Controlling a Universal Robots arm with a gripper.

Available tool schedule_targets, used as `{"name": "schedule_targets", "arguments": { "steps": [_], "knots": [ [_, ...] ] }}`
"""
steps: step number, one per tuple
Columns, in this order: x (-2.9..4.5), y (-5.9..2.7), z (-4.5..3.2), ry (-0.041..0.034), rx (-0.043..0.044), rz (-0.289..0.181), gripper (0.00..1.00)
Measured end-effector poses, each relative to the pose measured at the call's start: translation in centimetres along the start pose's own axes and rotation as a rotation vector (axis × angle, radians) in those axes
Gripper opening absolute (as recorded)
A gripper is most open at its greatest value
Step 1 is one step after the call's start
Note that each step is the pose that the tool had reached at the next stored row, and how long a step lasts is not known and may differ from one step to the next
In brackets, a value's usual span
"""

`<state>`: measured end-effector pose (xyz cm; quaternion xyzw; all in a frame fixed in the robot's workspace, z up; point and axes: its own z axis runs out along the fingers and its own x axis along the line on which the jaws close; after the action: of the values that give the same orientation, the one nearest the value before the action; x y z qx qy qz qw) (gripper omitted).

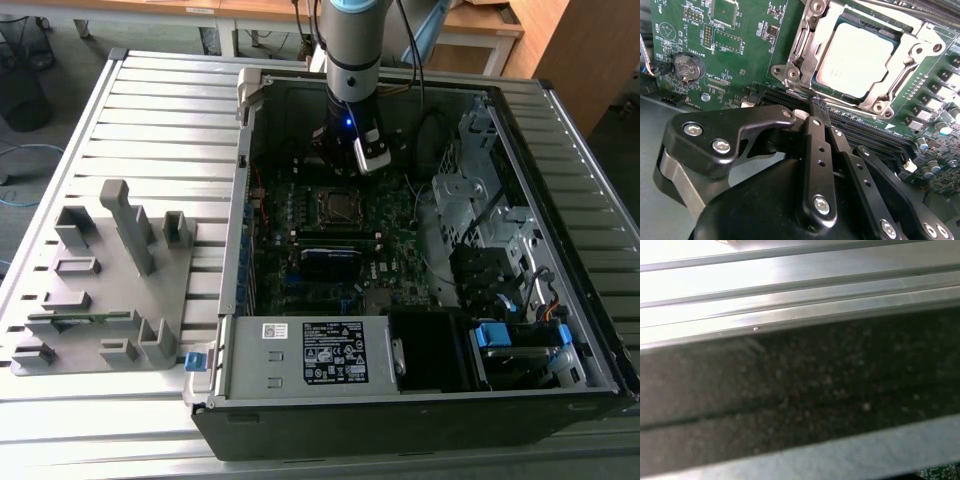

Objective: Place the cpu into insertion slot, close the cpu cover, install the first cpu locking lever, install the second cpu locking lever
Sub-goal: 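Install the first cpu locking lever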

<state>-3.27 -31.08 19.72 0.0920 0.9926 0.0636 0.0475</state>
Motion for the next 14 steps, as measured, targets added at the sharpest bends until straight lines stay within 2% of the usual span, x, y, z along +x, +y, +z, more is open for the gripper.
{"name": "schedule_targets", "arguments": {
  "steps": [14],
  "knots": [
    [-0.46, 0.08, 0.05, -0.0004, 0.0018, 0.001, 0.1]
  ]
}}
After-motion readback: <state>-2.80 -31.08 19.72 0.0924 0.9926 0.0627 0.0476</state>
